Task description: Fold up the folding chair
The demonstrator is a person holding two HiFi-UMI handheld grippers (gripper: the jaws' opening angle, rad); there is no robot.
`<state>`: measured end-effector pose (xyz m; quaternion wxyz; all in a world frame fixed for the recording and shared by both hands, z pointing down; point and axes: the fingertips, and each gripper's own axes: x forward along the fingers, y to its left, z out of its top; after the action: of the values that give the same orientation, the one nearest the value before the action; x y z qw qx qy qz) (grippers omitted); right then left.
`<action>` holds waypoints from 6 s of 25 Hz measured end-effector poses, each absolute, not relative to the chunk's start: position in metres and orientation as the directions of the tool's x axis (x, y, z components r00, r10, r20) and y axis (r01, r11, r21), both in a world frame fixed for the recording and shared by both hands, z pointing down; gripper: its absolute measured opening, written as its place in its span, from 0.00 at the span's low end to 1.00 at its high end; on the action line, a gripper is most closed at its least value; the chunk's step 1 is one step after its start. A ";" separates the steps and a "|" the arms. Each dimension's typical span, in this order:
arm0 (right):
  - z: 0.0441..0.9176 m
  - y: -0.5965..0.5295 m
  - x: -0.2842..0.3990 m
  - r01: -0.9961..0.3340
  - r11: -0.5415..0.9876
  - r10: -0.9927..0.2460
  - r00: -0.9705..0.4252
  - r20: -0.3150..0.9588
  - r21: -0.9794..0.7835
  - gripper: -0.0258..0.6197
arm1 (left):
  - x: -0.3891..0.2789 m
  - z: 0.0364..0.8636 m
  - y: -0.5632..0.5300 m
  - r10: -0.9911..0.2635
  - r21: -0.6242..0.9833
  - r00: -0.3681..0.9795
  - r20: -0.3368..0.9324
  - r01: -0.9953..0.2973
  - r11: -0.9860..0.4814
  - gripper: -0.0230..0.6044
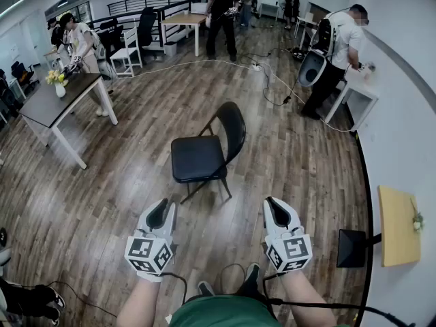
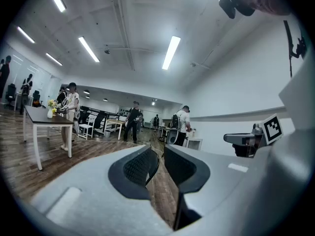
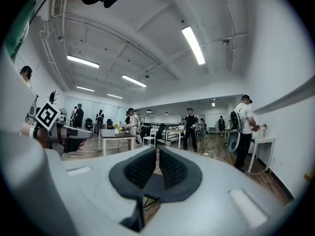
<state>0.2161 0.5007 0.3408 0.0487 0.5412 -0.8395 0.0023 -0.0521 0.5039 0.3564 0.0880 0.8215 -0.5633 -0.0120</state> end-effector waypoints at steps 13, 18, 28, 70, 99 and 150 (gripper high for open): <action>0.336 0.497 0.202 -0.912 0.407 -0.913 -0.404 0.065 0.046 0.06 | -0.079 0.359 0.503 -0.932 0.173 0.355 0.071 -0.925 -0.339 0.18; 0.330 0.495 0.199 -0.915 0.397 -0.917 -0.394 0.058 0.066 0.06 | -0.090 0.359 0.501 -0.931 0.168 0.358 0.069 -0.924 -0.343 0.18; 0.359 0.426 0.186 -0.900 0.434 -0.896 -0.427 0.118 0.039 0.06 | -0.107 0.379 0.449 -0.944 0.181 0.313 0.105 -0.939 -0.291 0.18; 0.446 -0.035 0.210 -0.912 0.397 -0.858 -0.408 0.311 -0.100 0.06 | -0.178 0.474 0.033 -0.948 0.222 0.163 0.272 -0.970 -0.103 0.18; 0.532 -0.176 0.181 -0.976 0.217 -0.846 -0.186 0.500 0.004 0.06 | -0.267 0.713 -0.137 -0.728 0.203 0.327 0.602 -0.945 -0.256 0.18; 0.742 -0.221 0.195 -0.890 0.252 -0.467 -0.455 0.758 -0.380 0.22 | -0.207 1.115 -0.104 -0.374 0.811 0.720 0.584 -0.507 0.291 0.70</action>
<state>0.1953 -0.2209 0.7421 0.2580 0.4536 -0.7479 0.4103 -0.2066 -0.1042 1.1154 0.7126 0.5935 -0.3711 0.0465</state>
